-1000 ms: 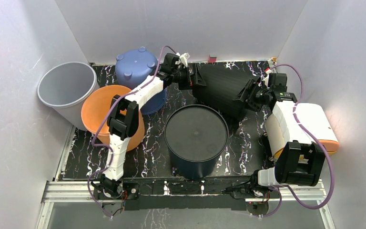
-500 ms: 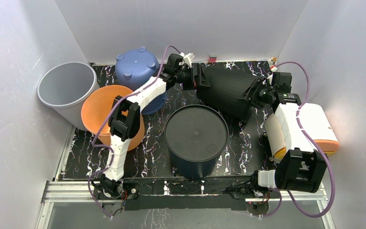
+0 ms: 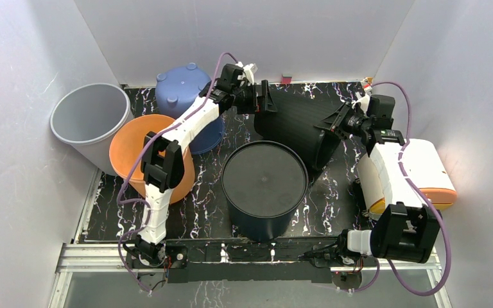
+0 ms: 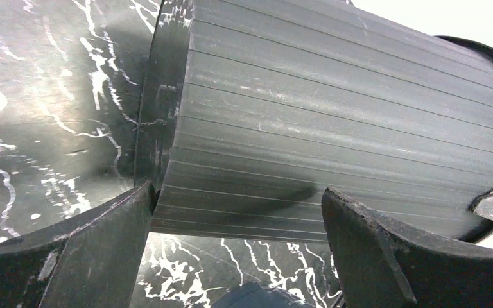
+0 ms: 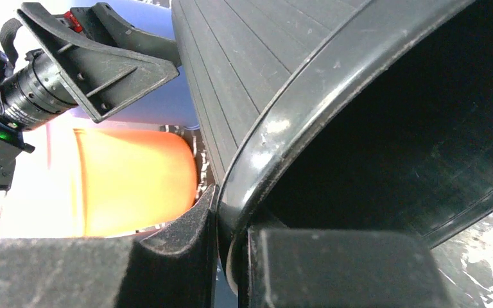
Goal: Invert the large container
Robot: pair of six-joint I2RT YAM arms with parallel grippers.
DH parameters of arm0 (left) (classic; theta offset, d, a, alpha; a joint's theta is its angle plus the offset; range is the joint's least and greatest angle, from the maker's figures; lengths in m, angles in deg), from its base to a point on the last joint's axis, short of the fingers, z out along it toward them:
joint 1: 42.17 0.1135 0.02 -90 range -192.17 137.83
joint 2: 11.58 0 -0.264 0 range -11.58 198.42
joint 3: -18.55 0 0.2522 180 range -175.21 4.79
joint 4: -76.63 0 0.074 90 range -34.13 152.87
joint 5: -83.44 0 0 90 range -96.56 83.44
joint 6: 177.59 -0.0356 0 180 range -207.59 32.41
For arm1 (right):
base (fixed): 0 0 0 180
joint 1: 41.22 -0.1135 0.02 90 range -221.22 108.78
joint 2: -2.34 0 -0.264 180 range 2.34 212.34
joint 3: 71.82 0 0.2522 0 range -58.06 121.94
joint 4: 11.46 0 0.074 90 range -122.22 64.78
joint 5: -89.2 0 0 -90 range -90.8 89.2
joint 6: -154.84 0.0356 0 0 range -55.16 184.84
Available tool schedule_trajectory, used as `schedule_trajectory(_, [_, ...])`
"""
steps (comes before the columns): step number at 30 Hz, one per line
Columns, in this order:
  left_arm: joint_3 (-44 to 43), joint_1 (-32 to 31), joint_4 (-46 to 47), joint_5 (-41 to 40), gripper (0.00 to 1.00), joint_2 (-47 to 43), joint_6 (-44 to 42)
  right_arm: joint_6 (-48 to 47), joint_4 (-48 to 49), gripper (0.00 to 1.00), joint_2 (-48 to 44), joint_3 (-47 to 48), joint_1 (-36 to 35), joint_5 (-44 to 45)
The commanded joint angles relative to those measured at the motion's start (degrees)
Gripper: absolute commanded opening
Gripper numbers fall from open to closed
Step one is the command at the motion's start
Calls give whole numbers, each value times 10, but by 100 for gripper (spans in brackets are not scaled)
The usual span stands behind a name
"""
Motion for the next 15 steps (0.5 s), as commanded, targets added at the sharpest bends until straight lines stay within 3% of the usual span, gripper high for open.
schedule_trajectory(1, [-59, -14, -44, 17, 98, -95, -20, 76, 148, 0, 24, -14, -2, -45])
schedule_trajectory(15, [-75, -9, -60, 3, 98, -138, -19, 296, 475, 0, 87, -102, -6, -138])
